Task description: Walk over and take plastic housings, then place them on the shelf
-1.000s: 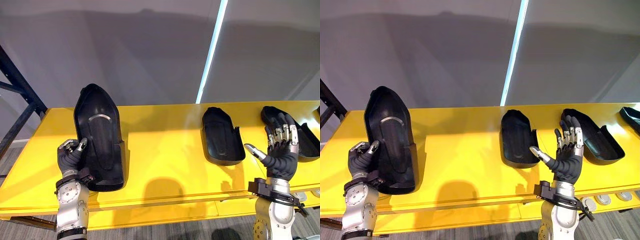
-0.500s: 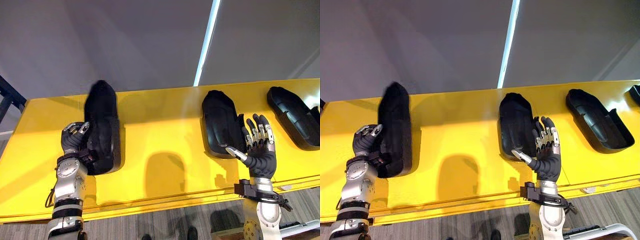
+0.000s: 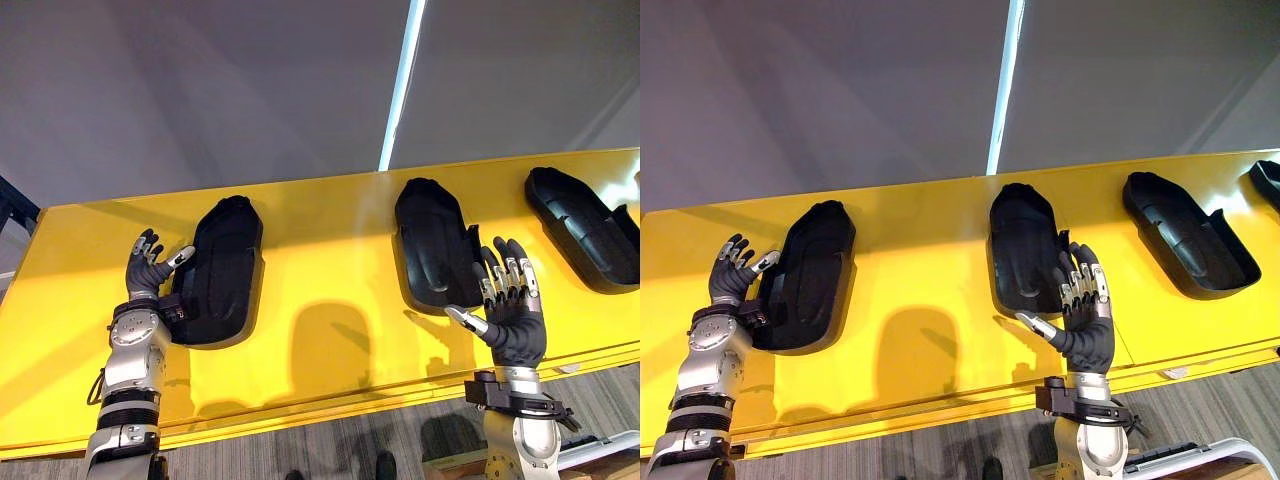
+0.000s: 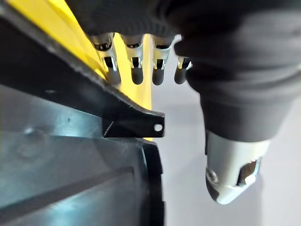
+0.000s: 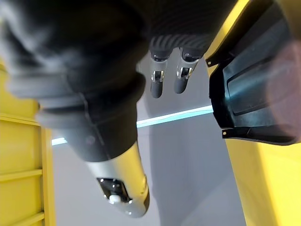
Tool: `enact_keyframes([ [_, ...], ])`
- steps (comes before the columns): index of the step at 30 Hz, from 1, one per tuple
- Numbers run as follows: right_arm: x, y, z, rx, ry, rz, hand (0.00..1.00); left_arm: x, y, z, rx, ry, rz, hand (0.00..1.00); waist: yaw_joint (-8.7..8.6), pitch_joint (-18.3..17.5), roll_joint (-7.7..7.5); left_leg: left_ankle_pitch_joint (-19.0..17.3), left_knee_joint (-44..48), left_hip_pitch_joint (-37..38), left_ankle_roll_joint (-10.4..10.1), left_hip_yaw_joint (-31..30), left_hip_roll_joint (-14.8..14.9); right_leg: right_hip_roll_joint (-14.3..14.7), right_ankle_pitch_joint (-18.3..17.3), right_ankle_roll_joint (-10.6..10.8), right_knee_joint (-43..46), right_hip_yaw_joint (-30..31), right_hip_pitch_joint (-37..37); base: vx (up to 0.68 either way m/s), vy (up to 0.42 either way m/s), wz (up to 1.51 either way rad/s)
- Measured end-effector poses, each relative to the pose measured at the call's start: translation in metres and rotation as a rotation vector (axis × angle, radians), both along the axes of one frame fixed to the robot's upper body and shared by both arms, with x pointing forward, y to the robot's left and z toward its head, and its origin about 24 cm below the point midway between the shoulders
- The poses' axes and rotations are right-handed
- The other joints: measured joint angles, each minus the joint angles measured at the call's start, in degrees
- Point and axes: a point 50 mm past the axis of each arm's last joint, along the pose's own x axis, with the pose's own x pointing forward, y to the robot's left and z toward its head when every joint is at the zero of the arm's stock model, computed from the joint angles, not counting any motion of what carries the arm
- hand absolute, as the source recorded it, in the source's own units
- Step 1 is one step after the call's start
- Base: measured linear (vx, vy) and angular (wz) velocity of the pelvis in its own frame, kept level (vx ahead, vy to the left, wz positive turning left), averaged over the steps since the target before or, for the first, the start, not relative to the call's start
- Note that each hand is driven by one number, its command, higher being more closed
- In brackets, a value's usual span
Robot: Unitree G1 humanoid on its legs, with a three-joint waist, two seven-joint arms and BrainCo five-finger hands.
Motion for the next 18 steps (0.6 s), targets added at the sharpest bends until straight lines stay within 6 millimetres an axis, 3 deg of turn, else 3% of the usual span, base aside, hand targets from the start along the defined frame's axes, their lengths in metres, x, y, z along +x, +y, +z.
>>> enact_keyframes([
  [7, 0.0, -0.001, -0.002, 0.007, 0.014, -0.011, 0.0, -0.025, -0.007, 0.046, 0.048, -0.255, 0.098, 0.0, 0.54, 0.0, 0.14, 0.0, 0.0, 1.1, 0.0, -1.1, 0.0, 0.0, 0.0, 0.0, -1.1, -1.2, 2.3, -0.01, -0.017, 0.07],
  [12, 0.001, 0.0, 0.0, -0.004, 0.001, 0.011, 0.0, -0.046, 0.003, 0.079, 0.162, -0.411, 0.237, 0.0, 0.87, -0.5, 0.63, 0.0, -0.2, 2.4, 0.0, -1.6, -0.1, 0.0, 0.0, 0.0, -1.6, -1.6, 4.0, -0.01, -0.012, 0.07],
  [18, 0.002, 0.001, 0.001, -0.007, -0.009, 0.018, 0.0, -0.069, 0.007, 0.086, 0.304, -0.441, 0.394, 0.0, 0.89, -2.4, 1.42, 0.0, -0.3, 3.1, 0.0, -2.9, -0.2, -0.1, 0.0, 0.0, -1.6, -2.8, 5.1, -0.03, -0.015, 0.08],
])
